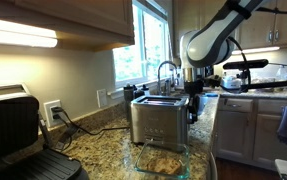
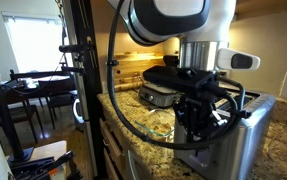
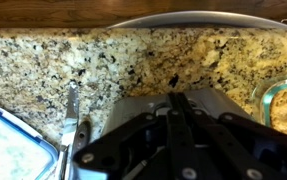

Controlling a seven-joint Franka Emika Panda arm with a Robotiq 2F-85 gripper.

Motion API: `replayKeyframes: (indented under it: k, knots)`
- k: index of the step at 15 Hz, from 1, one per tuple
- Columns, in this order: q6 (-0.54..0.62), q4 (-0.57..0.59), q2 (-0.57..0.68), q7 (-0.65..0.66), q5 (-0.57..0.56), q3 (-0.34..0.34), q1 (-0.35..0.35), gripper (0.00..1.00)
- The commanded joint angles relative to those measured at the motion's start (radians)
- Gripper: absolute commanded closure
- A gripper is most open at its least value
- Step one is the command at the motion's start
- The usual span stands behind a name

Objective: Put one slice of bread in the bread toaster then push the lever down

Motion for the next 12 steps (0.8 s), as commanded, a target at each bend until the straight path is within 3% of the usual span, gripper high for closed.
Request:
replayKeyframes:
  k: [1, 12]
  knots:
    - [0.056, 0.01, 0.06, -0.019, 0.043, 0.01, -0.01, 0.95]
    - [0.059, 0.03, 0.111, -0.051, 0.093, 0.007, -0.019, 0.95]
